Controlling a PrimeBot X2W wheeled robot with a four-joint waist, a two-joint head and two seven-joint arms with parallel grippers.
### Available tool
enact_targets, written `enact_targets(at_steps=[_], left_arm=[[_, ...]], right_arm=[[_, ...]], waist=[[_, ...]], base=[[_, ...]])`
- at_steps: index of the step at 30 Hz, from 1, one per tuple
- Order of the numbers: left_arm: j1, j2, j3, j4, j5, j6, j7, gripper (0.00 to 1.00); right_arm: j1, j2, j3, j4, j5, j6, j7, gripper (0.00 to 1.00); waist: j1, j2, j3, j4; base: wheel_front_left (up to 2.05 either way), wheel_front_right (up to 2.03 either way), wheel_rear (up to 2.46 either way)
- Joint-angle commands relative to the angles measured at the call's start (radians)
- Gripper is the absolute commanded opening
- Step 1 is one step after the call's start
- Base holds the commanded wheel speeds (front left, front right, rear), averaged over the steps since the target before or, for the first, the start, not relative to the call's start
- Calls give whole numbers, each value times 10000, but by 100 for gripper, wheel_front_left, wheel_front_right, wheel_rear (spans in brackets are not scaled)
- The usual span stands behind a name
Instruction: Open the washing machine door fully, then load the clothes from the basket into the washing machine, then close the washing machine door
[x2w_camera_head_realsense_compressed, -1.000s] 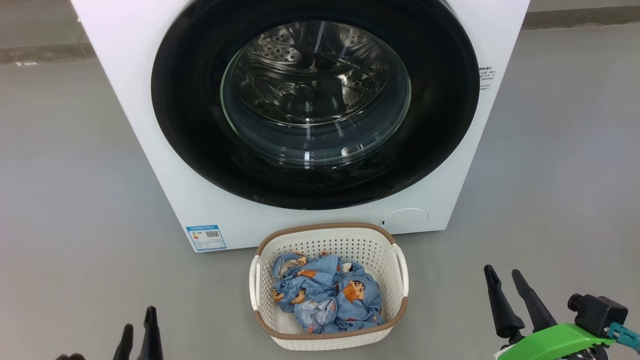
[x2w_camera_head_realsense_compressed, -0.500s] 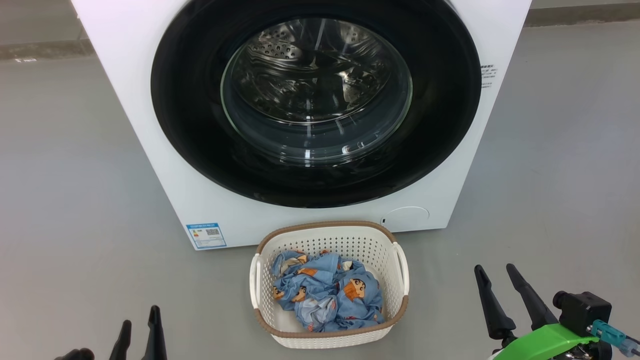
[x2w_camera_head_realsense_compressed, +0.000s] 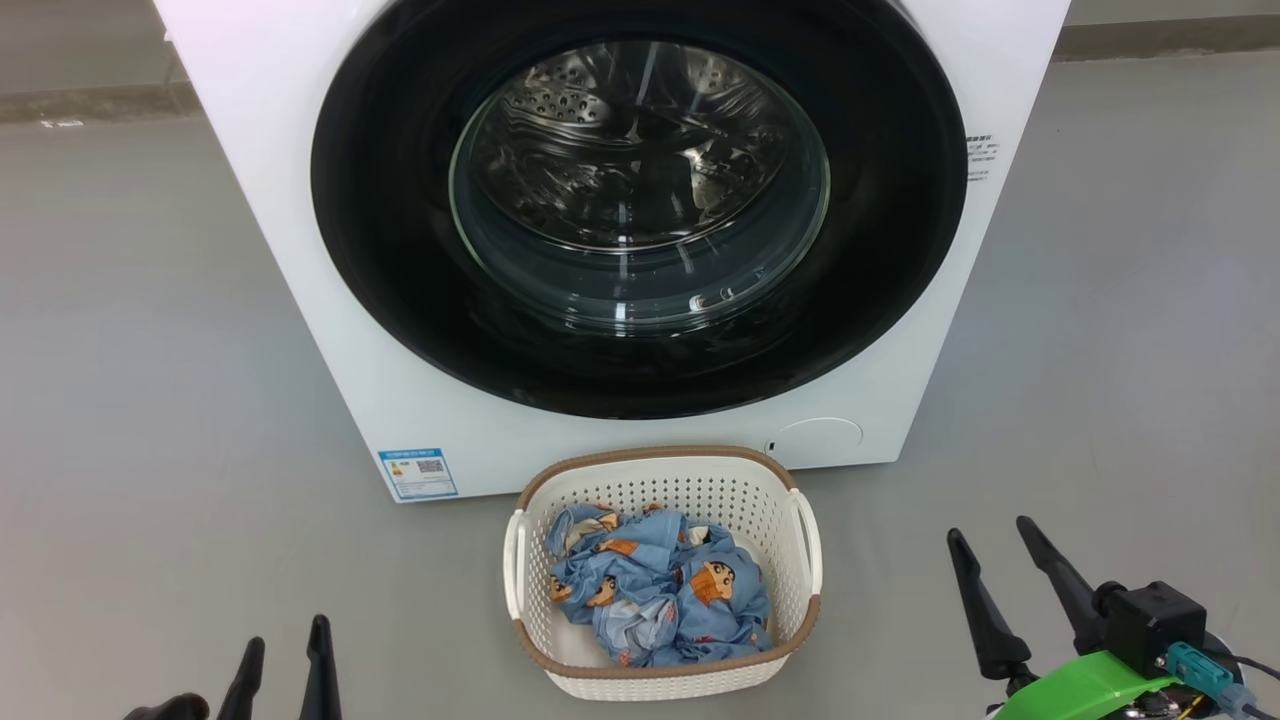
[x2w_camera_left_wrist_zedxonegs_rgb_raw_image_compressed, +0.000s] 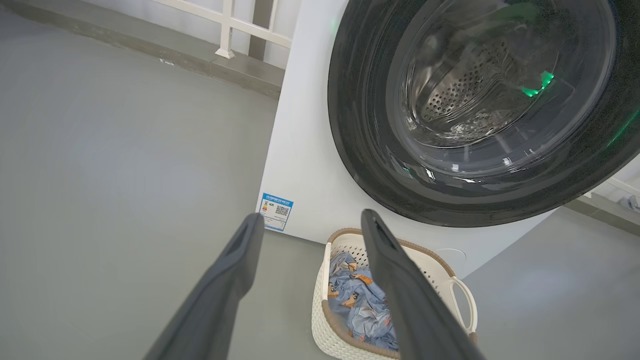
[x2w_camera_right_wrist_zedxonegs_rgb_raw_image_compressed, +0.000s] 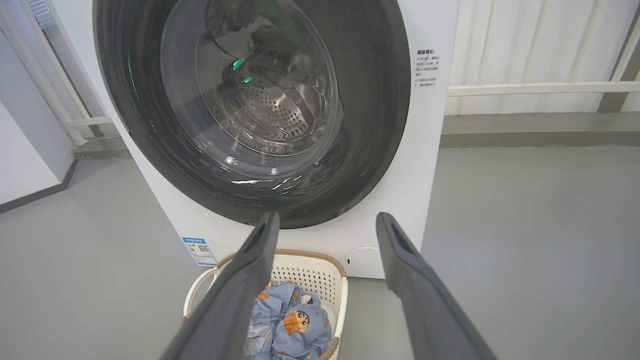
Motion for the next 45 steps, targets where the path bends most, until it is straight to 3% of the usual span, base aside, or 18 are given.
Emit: enact_targets(at_steps=[1, 13, 36, 45], left_arm=[[-461, 231, 267, -131, 343, -29, -207, 100], [-456, 253, 330, -37, 1526, -33, -561, 100], [-461, 215, 445, -80, 1531, -33, -561, 100], [-439, 208, 427, -158, 1473, -33, -561, 100]], right_arm=[[-163, -91, 96, -251, -376, -10, -180, 100], [60, 121, -520, 26, -1773, -11, -529, 100], [144, 157, -856, 198, -1888, -11, -529, 100], [108, 189, -833, 160, -1886, -11, -529, 100]], waist=[[0, 0, -10, 8], [0, 0, 0, -15], [0, 0, 1, -16], [0, 0, 69, -67]], base=[[0, 0, 0], [0, 0, 0], [1, 1, -2], [62, 62, -124]])
